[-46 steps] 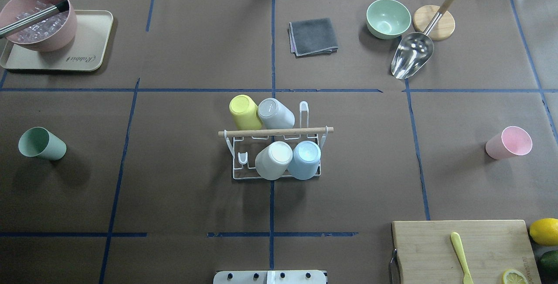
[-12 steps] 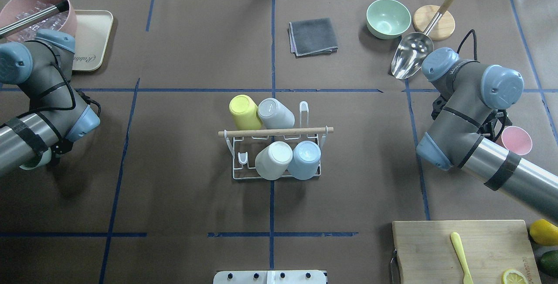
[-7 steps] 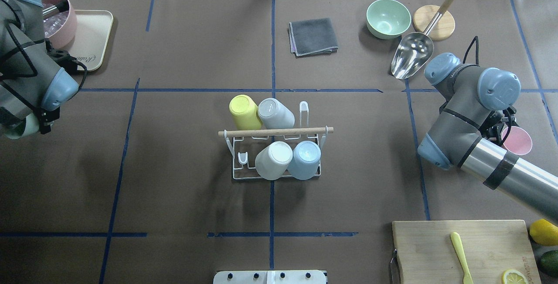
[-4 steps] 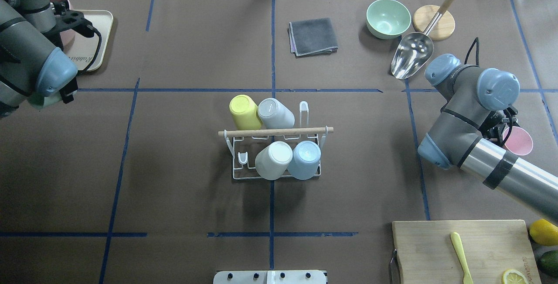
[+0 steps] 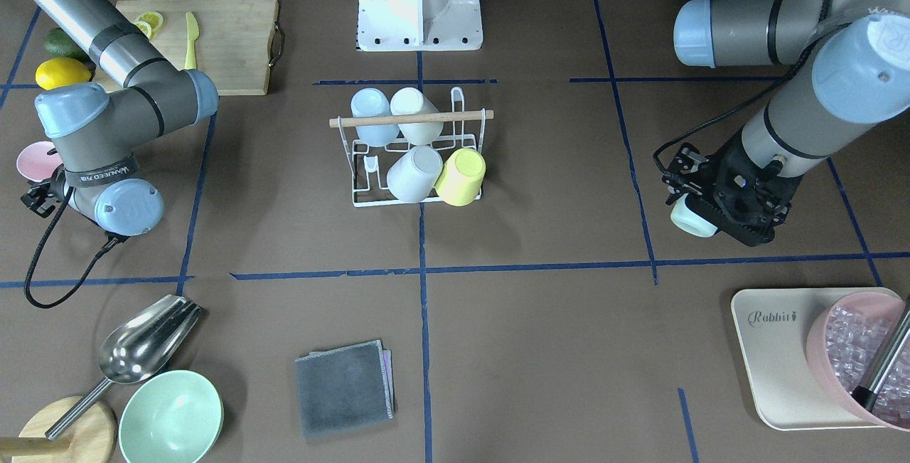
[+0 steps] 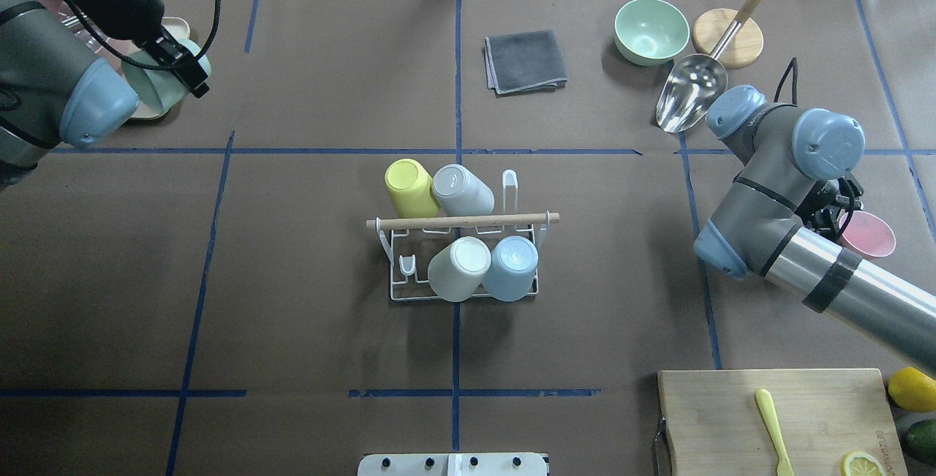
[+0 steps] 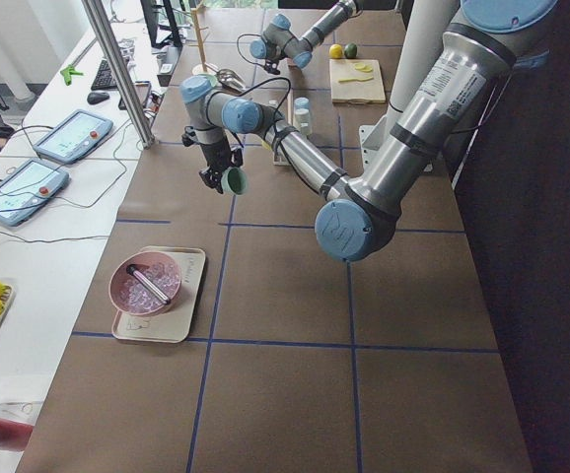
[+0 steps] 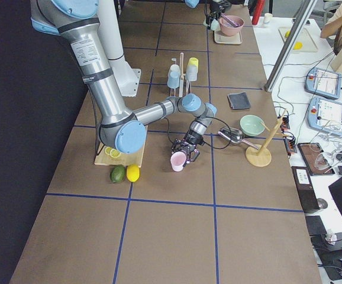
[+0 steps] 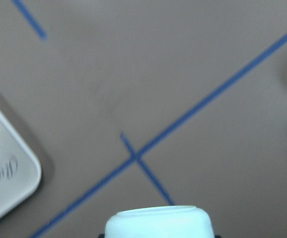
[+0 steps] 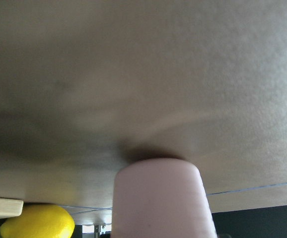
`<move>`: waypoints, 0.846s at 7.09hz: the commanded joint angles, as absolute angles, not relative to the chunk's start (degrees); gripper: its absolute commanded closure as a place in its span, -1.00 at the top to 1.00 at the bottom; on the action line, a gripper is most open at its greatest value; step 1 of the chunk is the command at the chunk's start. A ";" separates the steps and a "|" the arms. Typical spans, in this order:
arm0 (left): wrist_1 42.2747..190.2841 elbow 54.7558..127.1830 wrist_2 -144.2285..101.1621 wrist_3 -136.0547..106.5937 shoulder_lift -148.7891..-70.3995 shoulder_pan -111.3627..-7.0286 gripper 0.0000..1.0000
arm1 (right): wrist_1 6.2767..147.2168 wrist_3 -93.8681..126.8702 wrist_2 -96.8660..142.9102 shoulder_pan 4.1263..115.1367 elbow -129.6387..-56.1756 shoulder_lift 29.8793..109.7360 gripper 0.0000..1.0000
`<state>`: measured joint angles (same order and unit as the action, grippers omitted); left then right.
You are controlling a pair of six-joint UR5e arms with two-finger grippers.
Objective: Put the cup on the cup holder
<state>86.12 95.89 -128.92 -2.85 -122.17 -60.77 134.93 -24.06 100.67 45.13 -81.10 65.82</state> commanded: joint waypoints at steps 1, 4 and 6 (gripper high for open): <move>105.22 96.06 -128.41 -8.25 -121.73 -60.03 -0.91 | 135.61 -25.21 100.72 47.53 -82.95 65.13 -1.00; 124.05 102.61 -119.42 -8.96 -118.32 -53.04 -0.91 | 129.95 -25.14 103.42 50.36 -95.51 64.34 -1.00; 134.77 112.37 -109.21 -16.31 -112.10 -47.31 -0.91 | 113.63 -21.56 115.26 51.76 -95.71 64.42 -1.00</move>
